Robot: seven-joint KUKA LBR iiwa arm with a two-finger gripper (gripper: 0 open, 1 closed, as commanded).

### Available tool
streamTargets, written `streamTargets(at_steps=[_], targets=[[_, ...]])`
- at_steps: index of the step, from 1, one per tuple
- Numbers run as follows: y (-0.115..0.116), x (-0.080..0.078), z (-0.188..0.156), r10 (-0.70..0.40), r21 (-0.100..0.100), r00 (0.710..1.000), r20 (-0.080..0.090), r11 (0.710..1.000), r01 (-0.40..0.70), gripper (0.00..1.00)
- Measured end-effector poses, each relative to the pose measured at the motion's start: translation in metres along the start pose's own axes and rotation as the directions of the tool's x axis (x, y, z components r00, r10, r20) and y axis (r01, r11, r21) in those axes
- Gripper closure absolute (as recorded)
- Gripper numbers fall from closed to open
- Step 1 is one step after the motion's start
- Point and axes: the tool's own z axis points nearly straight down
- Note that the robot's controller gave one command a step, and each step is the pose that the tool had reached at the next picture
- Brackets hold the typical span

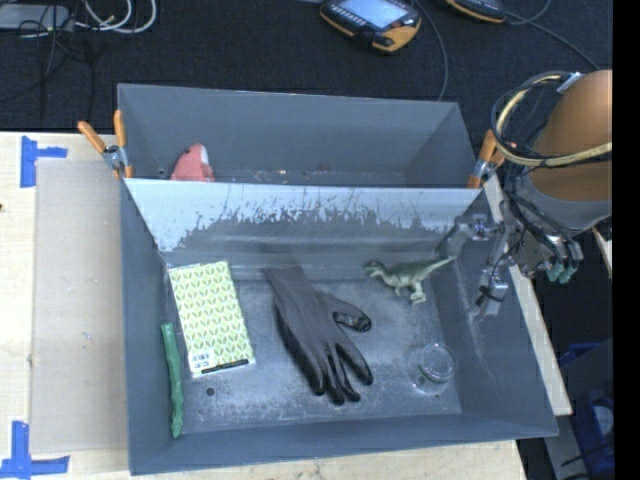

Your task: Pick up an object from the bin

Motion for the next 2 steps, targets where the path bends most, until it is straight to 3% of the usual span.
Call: streamTargets(at_steps=[1, 2], targets=[[0.001, -0.001, -0.005, -0.004, 0.001, 1.0, 0.007, 1.0, 0.004, 0.0], [-0.003, -0.019, 0.058, 0.114, 0.0, 0.993, 0.008, 0.993, -0.114, 0.0]])
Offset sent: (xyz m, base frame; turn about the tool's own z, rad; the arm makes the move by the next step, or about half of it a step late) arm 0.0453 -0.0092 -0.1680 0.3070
